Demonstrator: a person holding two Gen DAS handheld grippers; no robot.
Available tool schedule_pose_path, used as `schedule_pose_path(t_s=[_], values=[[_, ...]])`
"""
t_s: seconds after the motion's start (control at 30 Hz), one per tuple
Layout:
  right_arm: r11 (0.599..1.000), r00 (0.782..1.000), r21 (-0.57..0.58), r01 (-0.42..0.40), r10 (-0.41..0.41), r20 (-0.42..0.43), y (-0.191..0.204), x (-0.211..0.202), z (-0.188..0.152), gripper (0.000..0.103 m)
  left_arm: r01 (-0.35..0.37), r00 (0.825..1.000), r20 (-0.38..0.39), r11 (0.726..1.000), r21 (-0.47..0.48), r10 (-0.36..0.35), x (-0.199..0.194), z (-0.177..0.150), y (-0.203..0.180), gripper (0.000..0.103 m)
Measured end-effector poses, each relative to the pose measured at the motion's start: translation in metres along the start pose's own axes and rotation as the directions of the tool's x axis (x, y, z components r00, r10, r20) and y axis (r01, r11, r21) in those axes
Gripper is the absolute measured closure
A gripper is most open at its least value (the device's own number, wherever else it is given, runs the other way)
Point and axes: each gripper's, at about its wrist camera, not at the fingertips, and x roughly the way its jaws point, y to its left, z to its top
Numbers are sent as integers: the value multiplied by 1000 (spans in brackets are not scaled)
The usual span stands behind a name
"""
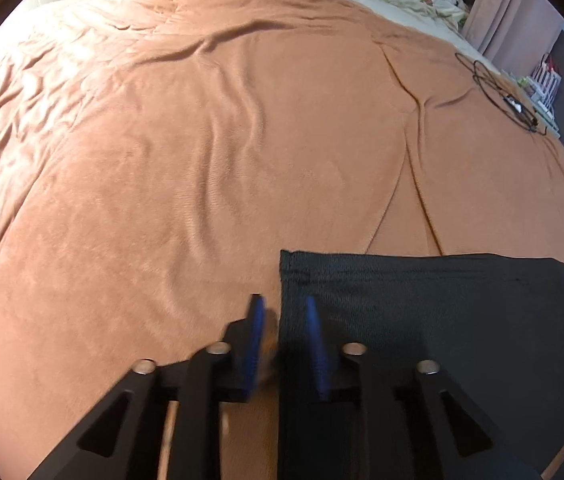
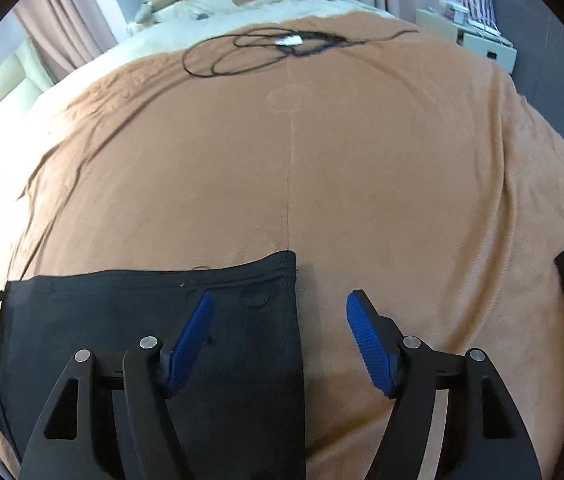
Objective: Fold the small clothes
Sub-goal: 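Release the edge and withdraw both grippers from the folded shirt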
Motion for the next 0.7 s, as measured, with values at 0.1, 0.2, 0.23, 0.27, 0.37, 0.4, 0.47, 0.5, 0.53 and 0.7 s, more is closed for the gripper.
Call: schedule_pose_path(t_s=[0.1,0.2,0.23,0.27,0.37,0.4,0.47,0.5,0.53,0.7], values=[[999,999,2,-32,32,-10,-5,-10,-7,35,8,1000,12,1000,-18,-8,-14,-8,7,68],[999,999,-8,-46,46,-18,-10,-20,-13,35,25,1000,12,1000,-18,-25,-27,-17,12,68],[999,998,-10,-52,52,-22,-11,-23,-16,35,23,1000,12,1000,-14,-22,-31,-21,13,68],[998,998,-10,-59,59,-28,-13,-26,-19,35,23,1000,11,1000,-11,-23,-35,-25,13,68],[998,997,-14,-62,62,-36,-21,-36,-26,35,30,999,13,999,-10,-30,-45,-35,15,68],[998,997,-17,-61,61,-37,-20,-40,-28,35,30,999,13,1000,-9,-30,-49,-40,15,68],[998,997,-18,-64,63,-41,-19,-46,-33,35,30,1000,11,1000,-2,-30,-55,-49,15,68],[998,997,-17,-68,67,-43,-19,-49,-36,35,31,1000,7,1000,0,-31,-58,-55,15,68],[997,996,-16,-72,71,-45,-21,-53,-40,35,32,999,4,999,1,-32,-62,-61,15,68],[997,997,-24,-70,68,-46,-23,-70,-57,35,37,999,-8,999,10,-37,-70,-85,14,68]])
